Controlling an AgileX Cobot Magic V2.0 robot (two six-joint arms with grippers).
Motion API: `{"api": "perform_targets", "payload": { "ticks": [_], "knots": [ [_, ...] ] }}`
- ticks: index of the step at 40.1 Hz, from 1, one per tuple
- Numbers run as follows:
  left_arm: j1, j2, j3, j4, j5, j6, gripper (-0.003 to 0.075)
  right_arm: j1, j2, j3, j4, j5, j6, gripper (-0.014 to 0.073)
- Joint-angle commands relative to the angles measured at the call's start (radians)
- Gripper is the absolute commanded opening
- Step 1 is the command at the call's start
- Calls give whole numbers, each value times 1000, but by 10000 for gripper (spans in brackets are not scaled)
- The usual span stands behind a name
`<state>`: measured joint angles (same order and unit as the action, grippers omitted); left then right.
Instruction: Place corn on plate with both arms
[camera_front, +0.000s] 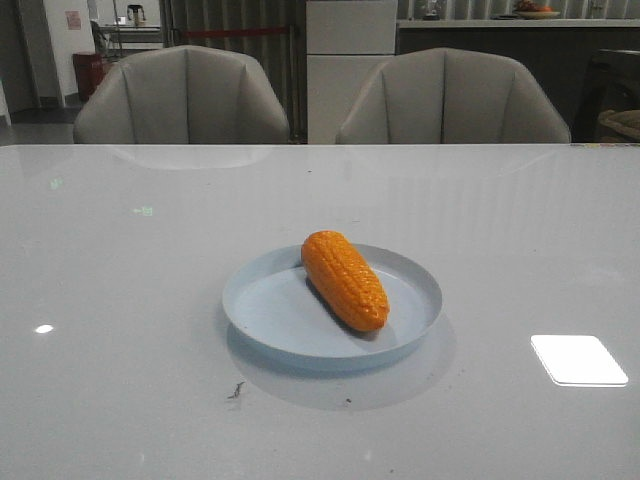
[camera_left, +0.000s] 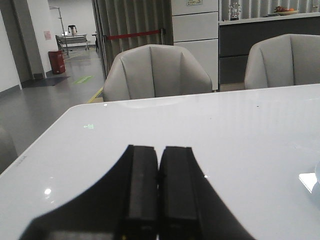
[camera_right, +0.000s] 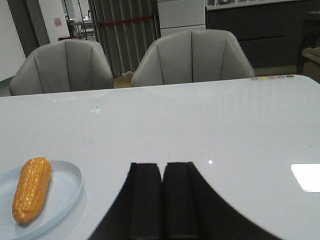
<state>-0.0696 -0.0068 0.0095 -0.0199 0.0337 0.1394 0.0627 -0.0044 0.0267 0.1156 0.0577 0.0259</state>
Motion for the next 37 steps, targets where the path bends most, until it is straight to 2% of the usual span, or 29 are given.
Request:
{"api": "perform_targets", "payload": {
  "ticks": [1, 9, 37],
  "knots": [
    [-8, 5, 39, -9, -81, -6, 94, -8, -23, -19, -13, -20, 3, 27],
    [-8, 5, 39, -9, -81, -6, 94, -8, -30, -19, -13, 32, 3, 27],
    [-8, 5, 39, -9, -81, -6, 94, -8, -30, -19, -13, 32, 3, 27]
  ]
}}
